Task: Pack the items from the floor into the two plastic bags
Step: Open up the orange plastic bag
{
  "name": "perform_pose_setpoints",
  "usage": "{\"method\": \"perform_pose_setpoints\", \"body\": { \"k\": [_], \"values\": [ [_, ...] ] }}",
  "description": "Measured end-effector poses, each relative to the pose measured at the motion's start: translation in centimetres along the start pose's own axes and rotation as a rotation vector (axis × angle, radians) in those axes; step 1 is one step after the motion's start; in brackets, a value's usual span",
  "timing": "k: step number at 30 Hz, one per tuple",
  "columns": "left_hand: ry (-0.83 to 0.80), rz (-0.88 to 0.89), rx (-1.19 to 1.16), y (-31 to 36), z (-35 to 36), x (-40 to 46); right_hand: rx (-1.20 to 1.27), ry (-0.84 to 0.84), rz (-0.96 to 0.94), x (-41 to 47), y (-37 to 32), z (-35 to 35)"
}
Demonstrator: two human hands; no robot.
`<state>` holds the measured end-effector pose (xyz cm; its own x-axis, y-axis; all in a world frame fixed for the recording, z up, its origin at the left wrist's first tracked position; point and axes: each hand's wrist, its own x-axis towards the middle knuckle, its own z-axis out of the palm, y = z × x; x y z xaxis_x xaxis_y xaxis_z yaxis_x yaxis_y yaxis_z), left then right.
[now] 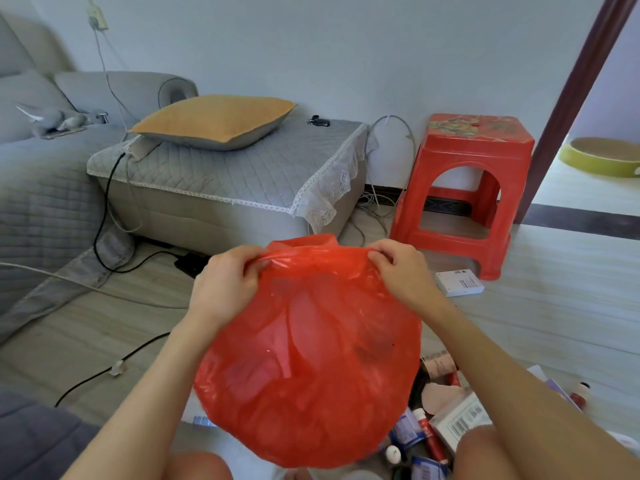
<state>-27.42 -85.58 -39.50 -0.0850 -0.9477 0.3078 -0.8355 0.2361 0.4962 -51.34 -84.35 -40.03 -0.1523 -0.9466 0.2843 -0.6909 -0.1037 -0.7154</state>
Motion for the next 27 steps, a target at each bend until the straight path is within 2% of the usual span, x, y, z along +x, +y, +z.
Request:
{"method": "perform_pose_setpoints", "body": {
  "k": [2,5,7,11,13,15,19,24,27],
  "values": [
    [-0.006,0.016,0.013,0.2,0.4,0.0,0.033,-0.021,0.054,0.2,-0.1,0.1],
    [0.05,0.165,-0.026,1.1,0.5,-0.5,0.157,0.011,0.089,0.1,-0.5,0.2],
    [0.004,0.264,-0.06,1.9,0.6,-1.0,0.208,-0.016,0.06,0.0,-0.7,0.3],
    [-0.129,0.413,0.14,2.9,2.2,-1.7,0.326,-0.11,0.01,-0.2,-1.3,0.7],
    [-0.102,0.433,0.207,3.0,2.6,-1.4,0.319,-0.106,0.005,-0.2,-1.2,0.8],
    [-0.07,0.402,0.202,3.0,2.6,-1.0,0.26,-0.1,-0.015,-0.2,-0.9,0.9],
    [-0.17,0.238,0.27,2.2,2.5,-0.7,0.122,-0.136,-0.075,-0.9,0.0,1.0],
    [-0.083,0.082,0.062,0.0,2.6,-0.1,0.013,-0.321,-0.109,-1.8,0.9,1.9],
    [-0.046,0.035,0.033,-0.8,2.6,0.4,-0.058,-0.355,-0.012,-1.4,2.4,2.9]
  ]
}}
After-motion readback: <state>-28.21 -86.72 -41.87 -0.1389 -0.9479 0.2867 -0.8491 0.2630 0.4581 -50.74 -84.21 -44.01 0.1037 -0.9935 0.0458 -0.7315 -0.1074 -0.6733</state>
